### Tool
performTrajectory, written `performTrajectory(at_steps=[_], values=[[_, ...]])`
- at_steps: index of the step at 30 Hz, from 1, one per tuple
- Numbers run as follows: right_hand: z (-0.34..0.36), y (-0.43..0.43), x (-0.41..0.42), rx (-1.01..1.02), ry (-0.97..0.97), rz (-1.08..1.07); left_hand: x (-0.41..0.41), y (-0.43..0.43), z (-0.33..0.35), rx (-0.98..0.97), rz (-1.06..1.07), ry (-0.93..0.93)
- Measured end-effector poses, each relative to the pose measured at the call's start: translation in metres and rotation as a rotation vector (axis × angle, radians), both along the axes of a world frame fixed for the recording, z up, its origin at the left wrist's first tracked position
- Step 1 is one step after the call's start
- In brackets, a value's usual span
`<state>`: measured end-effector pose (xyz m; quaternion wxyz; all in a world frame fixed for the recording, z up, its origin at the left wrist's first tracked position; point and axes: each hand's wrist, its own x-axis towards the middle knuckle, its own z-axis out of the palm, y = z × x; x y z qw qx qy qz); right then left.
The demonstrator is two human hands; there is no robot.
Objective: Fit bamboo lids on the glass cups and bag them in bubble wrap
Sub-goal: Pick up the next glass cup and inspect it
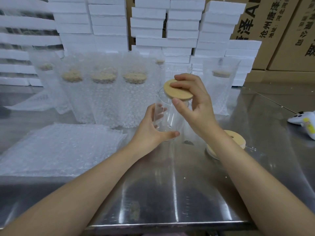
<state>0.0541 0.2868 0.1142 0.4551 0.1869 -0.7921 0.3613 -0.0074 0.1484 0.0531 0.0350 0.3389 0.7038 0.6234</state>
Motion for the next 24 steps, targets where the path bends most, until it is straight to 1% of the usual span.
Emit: performTrajectory(at_steps=[7, 10, 15, 18, 20, 23, 24], values=[[-0.008, -0.005, -0.006, 0.116, 0.077, 0.000, -0.001, -0.001, 0.002, -0.061, -0.007, 0.008], [-0.010, -0.006, -0.009, 0.067, 0.075, 0.004, -0.003, -0.001, 0.003, -0.078, -0.022, -0.002], [-0.007, -0.014, -0.020, -0.067, -0.008, 0.010, -0.002, 0.000, 0.002, -0.047, -0.012, -0.060], [-0.008, -0.024, -0.027, -0.101, -0.037, 0.003, -0.003, 0.000, 0.003, -0.071, 0.016, -0.066], [-0.010, -0.025, -0.028, -0.128, -0.057, 0.007, -0.001, -0.003, 0.006, -0.160, 0.042, -0.005], [-0.013, -0.019, -0.023, -0.138, -0.058, 0.020, -0.001, -0.020, 0.025, -0.455, 0.022, 0.157], [-0.014, -0.016, -0.021, -0.133, -0.056, 0.021, -0.002, -0.027, 0.036, -0.505, 0.028, 0.169]])
